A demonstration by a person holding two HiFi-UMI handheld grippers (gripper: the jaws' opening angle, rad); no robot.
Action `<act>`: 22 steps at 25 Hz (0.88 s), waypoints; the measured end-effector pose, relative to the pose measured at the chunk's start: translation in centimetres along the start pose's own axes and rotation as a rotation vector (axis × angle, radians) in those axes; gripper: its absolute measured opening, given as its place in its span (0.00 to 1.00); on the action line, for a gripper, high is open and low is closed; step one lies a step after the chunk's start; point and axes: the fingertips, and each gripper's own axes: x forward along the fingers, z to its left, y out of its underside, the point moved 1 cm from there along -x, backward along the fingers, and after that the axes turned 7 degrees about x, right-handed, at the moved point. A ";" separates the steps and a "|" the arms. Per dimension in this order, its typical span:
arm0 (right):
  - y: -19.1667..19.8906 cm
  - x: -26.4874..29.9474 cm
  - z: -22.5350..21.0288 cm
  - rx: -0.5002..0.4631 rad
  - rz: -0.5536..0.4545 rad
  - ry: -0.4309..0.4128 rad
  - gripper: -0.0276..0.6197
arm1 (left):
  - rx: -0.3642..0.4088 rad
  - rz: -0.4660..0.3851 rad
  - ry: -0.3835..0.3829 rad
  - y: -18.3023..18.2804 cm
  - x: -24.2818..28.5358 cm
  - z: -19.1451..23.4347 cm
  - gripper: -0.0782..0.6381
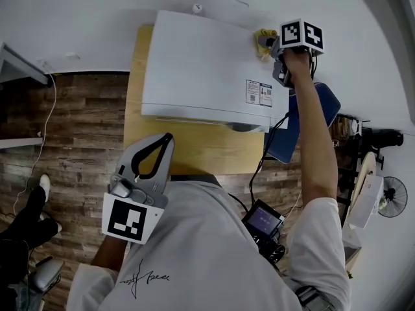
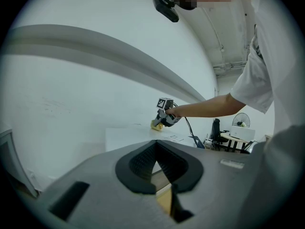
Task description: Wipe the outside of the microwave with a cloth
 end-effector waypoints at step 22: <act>0.4 1.9 8.9 -0.056 0.017 -0.132 0.23 | 0.010 -0.011 -0.062 0.1 -3.3 0.7 0.10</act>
